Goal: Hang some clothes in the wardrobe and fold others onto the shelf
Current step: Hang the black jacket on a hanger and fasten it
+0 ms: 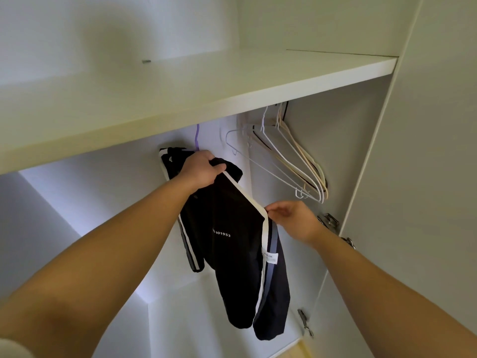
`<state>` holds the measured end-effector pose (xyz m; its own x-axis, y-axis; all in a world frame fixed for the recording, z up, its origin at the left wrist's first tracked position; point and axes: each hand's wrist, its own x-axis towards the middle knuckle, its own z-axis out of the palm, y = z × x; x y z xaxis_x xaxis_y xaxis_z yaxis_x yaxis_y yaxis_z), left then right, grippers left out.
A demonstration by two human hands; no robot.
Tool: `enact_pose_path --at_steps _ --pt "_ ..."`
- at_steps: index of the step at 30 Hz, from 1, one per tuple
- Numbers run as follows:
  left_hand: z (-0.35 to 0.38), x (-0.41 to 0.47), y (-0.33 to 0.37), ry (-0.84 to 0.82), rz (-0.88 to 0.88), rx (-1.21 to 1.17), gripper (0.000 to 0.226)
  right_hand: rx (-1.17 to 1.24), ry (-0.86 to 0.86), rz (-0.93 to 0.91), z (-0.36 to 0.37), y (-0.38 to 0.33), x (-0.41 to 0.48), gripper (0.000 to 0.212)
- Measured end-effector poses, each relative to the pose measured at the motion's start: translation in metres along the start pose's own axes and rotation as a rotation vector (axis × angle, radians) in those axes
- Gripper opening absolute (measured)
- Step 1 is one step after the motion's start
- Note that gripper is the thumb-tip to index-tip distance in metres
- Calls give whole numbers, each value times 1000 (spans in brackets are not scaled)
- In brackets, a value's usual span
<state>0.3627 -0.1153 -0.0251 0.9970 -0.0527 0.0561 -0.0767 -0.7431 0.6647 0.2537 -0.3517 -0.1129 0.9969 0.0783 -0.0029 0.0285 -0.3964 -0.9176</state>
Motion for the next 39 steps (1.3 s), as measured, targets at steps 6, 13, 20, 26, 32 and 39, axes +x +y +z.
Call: enact_pose_path --at_steps 6,13,20,26,32,39 --pt "1 1 -5 13 54 52 45 -184 142 50 12 1 3 20" --pt "5 0 -11 29 56 47 46 -336 143 0 34 -2 -19 34" --pt "4 -11 -20 67 136 38 42 -346 250 26 45 -18 -18 25" --pt "13 -28 -43 219 222 -178 47 -392 281 -113 65 -74 -1 35" --pt "-1 20 -98 316 38 -183 41 -550 366 -30 76 -83 16 19" --pt "-38 38 -117 314 -85 -53 37 -916 442 89 70 -105 24 28"
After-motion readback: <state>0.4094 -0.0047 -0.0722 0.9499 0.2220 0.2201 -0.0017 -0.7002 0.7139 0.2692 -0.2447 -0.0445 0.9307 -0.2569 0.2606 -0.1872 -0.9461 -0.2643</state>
